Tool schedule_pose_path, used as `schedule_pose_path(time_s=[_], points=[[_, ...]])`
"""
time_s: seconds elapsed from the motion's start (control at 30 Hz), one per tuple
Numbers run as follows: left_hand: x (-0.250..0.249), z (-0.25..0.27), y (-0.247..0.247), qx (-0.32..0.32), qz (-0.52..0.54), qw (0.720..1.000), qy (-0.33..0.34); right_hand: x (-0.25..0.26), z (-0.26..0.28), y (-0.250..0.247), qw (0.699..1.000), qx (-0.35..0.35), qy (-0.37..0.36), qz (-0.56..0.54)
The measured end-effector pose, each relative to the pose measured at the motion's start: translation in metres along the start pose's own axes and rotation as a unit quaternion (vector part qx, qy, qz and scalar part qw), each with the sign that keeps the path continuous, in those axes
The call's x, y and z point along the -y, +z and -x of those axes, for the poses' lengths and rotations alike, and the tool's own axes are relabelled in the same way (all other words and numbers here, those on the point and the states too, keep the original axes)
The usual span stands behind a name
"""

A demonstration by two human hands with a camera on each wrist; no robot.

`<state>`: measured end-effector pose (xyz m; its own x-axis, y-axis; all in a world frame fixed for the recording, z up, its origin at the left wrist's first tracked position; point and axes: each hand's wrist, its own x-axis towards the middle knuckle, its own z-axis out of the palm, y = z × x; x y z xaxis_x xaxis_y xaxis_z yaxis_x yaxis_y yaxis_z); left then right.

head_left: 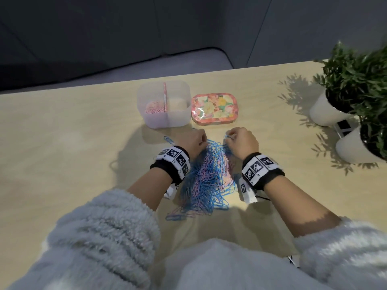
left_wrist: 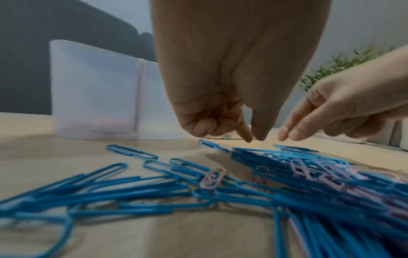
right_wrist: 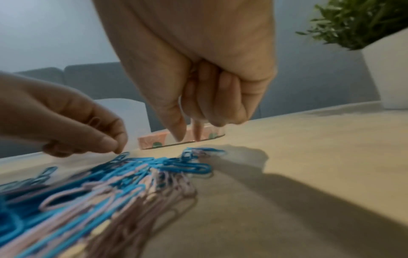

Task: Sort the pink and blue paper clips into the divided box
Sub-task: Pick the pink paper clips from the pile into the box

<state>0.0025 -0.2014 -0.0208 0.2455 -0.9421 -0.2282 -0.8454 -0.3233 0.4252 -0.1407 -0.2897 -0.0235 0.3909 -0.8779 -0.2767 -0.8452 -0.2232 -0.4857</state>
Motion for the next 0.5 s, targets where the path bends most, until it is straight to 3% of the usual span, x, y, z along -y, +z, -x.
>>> schedule_pose_path(time_s=[0.17, 0.27, 0.4, 0.5], points=[[0.011, 0.002, 0.005, 0.011, 0.003, 0.999, -0.035, 0.023, 0.000, 0.015, 0.996, 0.039, -0.084, -0.005], [0.022, 0.009, -0.002, 0.010, 0.059, 0.996, -0.062, 0.031, -0.005, 0.023, 0.993, 0.070, -0.092, 0.012], [0.043, 0.021, -0.006, -0.019, 0.098, 0.990, -0.099, 0.032, -0.015, 0.021, 0.996, 0.046, -0.074, -0.022], [0.052, 0.029, -0.005, -0.021, 0.110, 0.990, -0.088, 0.034, -0.014, 0.022, 0.993, 0.061, -0.099, -0.038]])
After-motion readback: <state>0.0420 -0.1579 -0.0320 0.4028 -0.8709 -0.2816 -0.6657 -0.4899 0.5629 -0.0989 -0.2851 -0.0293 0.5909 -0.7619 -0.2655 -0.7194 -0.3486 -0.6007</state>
